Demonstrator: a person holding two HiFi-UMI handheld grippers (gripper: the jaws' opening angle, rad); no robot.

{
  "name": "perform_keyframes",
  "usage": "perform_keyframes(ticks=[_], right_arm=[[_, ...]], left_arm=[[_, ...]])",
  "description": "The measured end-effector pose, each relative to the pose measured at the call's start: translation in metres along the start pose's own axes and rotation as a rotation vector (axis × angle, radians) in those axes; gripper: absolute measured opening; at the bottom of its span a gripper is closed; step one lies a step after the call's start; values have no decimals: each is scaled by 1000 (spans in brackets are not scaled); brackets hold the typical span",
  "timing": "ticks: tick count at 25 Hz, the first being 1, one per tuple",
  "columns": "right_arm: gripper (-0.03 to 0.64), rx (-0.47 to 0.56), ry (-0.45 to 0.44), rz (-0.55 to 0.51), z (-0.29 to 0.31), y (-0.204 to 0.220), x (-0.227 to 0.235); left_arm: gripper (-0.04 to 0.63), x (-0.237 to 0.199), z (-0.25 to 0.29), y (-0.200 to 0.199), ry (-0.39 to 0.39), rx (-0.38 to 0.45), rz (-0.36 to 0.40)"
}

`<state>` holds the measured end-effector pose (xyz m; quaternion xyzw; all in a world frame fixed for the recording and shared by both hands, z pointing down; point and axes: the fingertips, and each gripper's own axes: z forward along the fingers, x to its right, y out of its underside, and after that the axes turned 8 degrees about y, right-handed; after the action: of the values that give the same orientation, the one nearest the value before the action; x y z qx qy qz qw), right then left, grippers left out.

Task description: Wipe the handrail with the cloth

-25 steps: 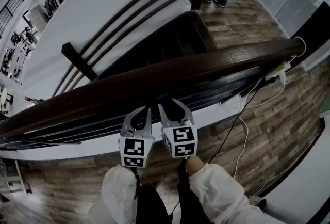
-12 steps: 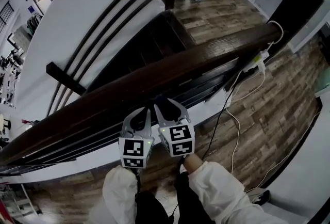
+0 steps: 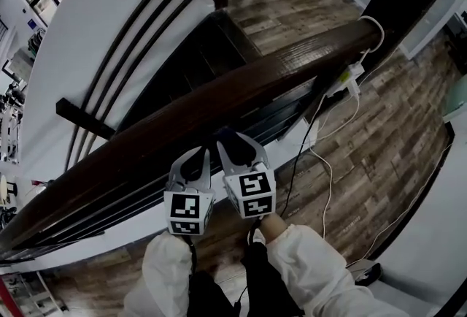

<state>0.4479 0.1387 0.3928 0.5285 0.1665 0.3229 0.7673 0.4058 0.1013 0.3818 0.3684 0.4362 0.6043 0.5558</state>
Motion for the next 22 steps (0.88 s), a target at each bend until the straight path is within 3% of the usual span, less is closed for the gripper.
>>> perform_keyframes(ticks=[13, 22], right_arm=[[143, 24, 113, 30, 12, -22, 136], [143, 31, 160, 13, 14, -31, 199]], left_arm=[[0, 64, 90, -29, 92, 19, 3], [0, 90, 135, -49, 130, 20, 8]])
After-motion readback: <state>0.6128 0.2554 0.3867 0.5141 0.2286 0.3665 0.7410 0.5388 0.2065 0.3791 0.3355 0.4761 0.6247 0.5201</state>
